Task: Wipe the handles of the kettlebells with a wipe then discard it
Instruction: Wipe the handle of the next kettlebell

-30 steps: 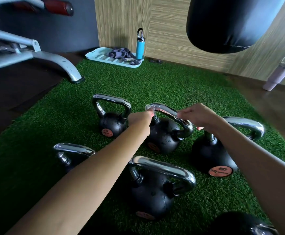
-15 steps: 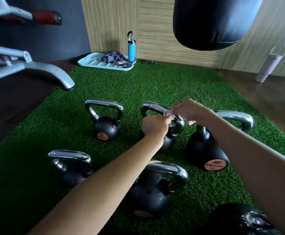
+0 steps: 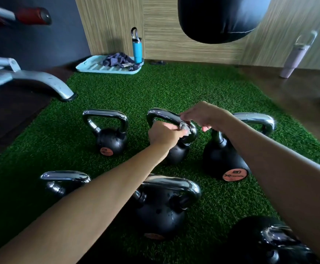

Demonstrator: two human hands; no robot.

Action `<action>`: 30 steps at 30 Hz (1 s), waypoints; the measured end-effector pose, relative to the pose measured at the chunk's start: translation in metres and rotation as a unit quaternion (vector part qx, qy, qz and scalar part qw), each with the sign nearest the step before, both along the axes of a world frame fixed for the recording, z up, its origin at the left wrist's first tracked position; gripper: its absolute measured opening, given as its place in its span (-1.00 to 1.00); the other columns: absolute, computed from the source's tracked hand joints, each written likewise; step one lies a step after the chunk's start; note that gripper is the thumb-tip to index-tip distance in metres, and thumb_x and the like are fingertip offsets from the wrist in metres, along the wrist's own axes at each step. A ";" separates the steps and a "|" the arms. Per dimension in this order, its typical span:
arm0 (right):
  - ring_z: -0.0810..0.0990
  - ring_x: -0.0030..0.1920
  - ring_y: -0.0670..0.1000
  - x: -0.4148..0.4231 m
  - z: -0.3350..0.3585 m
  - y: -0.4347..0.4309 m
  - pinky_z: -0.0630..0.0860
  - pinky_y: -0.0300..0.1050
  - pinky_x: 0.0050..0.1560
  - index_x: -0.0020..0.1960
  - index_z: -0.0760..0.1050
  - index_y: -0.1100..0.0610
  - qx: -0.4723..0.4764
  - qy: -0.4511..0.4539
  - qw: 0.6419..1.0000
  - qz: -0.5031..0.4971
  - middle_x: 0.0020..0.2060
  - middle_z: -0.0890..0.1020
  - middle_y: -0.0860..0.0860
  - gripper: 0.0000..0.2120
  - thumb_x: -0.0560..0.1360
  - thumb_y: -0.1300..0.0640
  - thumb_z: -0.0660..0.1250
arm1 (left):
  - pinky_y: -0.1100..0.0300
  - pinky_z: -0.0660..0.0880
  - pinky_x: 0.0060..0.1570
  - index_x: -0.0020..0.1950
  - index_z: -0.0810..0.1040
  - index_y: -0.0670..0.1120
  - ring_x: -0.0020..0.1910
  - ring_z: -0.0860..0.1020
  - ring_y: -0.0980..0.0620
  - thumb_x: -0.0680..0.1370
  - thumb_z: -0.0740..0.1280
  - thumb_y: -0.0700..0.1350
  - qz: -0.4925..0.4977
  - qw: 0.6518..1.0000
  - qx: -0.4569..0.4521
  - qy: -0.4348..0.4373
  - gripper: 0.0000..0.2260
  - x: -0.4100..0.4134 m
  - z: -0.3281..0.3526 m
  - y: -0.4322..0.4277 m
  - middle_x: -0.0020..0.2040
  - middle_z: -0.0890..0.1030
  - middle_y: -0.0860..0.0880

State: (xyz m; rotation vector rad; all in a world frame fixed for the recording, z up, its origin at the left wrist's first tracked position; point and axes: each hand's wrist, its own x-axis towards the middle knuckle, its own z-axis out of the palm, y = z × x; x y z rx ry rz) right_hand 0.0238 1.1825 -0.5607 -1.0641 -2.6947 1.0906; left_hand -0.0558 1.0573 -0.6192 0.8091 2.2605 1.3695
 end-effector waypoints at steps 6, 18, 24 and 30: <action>0.23 -0.63 -0.18 0.000 -0.007 0.012 0.31 -0.18 -0.42 0.21 0.65 0.14 0.025 0.004 1.000 -0.015 -0.24 0.69 -0.07 -0.70 0.58 -0.01 0.37 | 0.27 0.56 0.05 0.20 0.68 -0.14 0.07 0.68 0.03 0.33 0.65 0.01 0.019 0.994 -0.109 -0.007 -0.50 -0.001 -0.018 0.028 0.10 0.73 -0.05; 0.38 -0.48 -0.08 -0.002 -0.014 0.016 0.47 -0.18 -0.37 0.23 0.61 0.23 0.001 0.024 0.999 -0.045 -0.29 0.60 0.04 -0.63 0.58 -0.02 0.34 | 0.18 0.61 0.06 0.19 0.65 -0.11 0.07 0.68 0.01 0.14 0.62 0.29 0.013 0.981 -0.189 0.047 -0.25 -0.007 -0.040 0.040 0.05 0.73 -0.05; 0.42 -0.35 -0.07 -0.020 -0.014 0.015 0.36 -0.19 -0.35 0.14 0.62 0.20 0.084 0.035 0.993 -0.080 -0.20 0.57 0.04 -0.68 0.60 -0.01 0.27 | 0.31 0.45 -0.23 -0.12 0.73 -0.06 -0.24 0.60 0.08 0.44 0.52 0.16 -0.069 0.987 -0.145 0.030 -0.72 -0.028 -0.007 0.011 -0.28 0.66 0.00; 0.46 -0.38 -0.10 -0.023 0.006 0.009 0.40 -0.22 -0.34 0.15 0.64 0.16 0.094 0.006 0.994 -0.064 0.07 0.70 0.13 -0.76 0.61 0.07 0.29 | 0.36 0.42 -0.26 0.00 0.75 0.03 -0.33 0.55 0.14 0.43 0.57 -0.03 -0.025 0.997 0.055 -0.045 -0.84 -0.043 0.013 -0.020 -0.38 0.63 0.05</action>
